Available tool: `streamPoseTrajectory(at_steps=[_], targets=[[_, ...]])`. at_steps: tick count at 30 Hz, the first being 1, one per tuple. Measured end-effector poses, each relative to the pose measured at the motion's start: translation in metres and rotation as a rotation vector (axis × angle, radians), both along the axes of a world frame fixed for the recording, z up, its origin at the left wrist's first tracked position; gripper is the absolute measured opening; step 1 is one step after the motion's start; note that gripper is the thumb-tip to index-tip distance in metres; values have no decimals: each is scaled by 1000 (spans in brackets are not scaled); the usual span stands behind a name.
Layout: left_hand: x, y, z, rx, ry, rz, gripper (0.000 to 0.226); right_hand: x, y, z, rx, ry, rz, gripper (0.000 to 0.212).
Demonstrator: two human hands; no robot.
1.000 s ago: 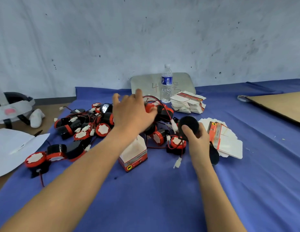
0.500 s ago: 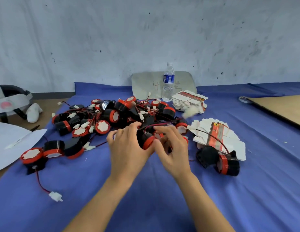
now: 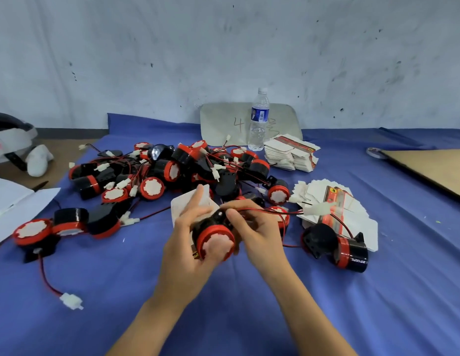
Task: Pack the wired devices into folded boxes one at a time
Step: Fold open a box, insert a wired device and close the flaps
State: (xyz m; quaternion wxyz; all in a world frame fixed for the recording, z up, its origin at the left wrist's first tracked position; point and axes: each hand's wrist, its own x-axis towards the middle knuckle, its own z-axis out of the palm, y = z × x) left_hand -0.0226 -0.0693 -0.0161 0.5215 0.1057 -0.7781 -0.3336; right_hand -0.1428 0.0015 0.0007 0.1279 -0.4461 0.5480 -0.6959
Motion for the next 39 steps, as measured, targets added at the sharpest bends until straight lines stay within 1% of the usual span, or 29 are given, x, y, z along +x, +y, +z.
streamPoseTrajectory(at_steps=[2, 3, 4, 6, 7, 9, 10, 11, 14, 15, 17, 19, 21, 23, 25, 27, 29, 31, 32, 34, 37, 39], targets=[[-1, -3, -3, -109, -5, -22, 75, 2, -2, 0, -4, -33, -56, 15], [-4, -3, -2, -159, -18, -11, 82, 3, -3, 0, -21, -64, -85, 17], [-5, -3, -2, -177, -31, 8, 83, 3, -4, 0, -34, -107, -95, 18], [-7, -2, -4, -174, -43, 66, 74, 5, -4, 1, -46, -181, -96, 16], [-6, -1, -4, -180, -45, 103, 70, 4, -3, 1, -46, -162, -130, 15], [-5, -2, -4, -177, -41, 140, 66, 4, -1, 2, -50, -81, -171, 13], [-5, -3, -4, -161, -32, 156, 67, 6, 1, 4, -62, -58, -156, 5], [-5, -5, -3, -151, -18, 178, 67, 8, 2, 5, -69, -8, -160, 7], [-3, -8, -3, -130, -8, 205, 74, 10, 4, 3, -38, 308, -203, 41], [-3, -9, -3, -127, -16, 209, 76, 10, 4, 3, -33, 358, -195, 50], [-2, -11, -4, -173, -27, 246, 75, 10, 2, 0, -15, 387, -129, 62], [-3, -12, -5, -218, -30, 276, 76, 10, 1, -3, 11, 403, -74, 61], [-4, -12, -5, -240, -39, 276, 81, 12, 0, -4, 14, 306, -61, 52], [-3, -14, -6, -199, -30, 276, 90, 13, -2, -4, -40, 150, -47, 43], [-2, -19, -7, -78, -15, 299, 104, 13, -2, -3, -105, -53, -13, 38], [-1, -28, -11, 66, -48, 307, 114, 9, -1, 0, -156, -242, 10, 37], [-2, -32, -14, 215, -161, 227, 126, 5, -1, 3, -199, -418, 53, 42], [-6, -33, -21, 336, -283, 145, 132, 3, -3, 3, -218, -528, 104, 39], [-8, -34, -25, 369, -323, 121, 131, 3, -3, 3, -211, -535, 114, 36], [-11, -35, -28, 366, -360, 101, 125, 5, -4, 1, -173, -477, 118, 37], [-14, -34, -28, 339, -380, 82, 121, 9, -5, -3, -90, -315, 65, 33], [-13, -33, -30, 324, -403, 82, 116, 8, -6, -8, -16, -194, -23, 29]])
